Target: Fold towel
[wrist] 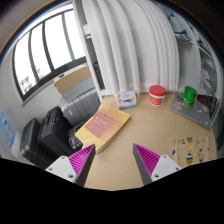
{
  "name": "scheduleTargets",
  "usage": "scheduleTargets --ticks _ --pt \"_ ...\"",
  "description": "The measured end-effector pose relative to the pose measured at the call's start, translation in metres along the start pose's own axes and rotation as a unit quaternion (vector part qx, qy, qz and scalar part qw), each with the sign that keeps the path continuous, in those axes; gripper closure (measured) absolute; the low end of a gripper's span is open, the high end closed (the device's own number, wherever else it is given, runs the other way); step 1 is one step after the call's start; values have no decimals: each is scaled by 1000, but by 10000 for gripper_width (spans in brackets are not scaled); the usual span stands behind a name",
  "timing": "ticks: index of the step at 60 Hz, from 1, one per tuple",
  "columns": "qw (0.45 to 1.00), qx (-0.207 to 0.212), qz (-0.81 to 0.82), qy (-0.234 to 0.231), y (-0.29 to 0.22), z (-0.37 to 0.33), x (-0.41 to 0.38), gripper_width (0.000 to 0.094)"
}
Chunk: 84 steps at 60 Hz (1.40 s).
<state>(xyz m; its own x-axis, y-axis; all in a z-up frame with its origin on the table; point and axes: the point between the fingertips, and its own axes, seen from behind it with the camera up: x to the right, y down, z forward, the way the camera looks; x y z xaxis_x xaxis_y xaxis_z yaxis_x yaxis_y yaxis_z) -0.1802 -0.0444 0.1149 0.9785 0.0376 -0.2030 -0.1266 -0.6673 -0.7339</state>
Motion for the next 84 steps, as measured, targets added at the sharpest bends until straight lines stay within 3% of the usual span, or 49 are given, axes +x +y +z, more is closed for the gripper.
scheduleTargets --ticks 13,26,28,32,35,36,44,53,65,71,78,80,84 --pt "990 8 19 137 12 24 146 198" --pt "981 -12 -8 192 47 55 233 383" --pt "980 -28 -9 197 62 60 242 425" --pt "985 2 -7 174 54 63 240 595" --pt "985 -3 -33 167 56 62 242 856" --pt "983 -5 -42 178 56 59 249 902" --pt "982 2 -65 176 56 58 249 919" --pt "993 22 -20 118 30 33 240 923" --pt "992 61 22 109 -8 -29 309 919" --pt "990 22 16 141 16 -26 364 917" --pt "988 -47 -5 148 71 -12 410 908" --pt "991 -7 -12 132 61 -7 413 910" --pt "993 -19 -25 117 65 -6 413 903"
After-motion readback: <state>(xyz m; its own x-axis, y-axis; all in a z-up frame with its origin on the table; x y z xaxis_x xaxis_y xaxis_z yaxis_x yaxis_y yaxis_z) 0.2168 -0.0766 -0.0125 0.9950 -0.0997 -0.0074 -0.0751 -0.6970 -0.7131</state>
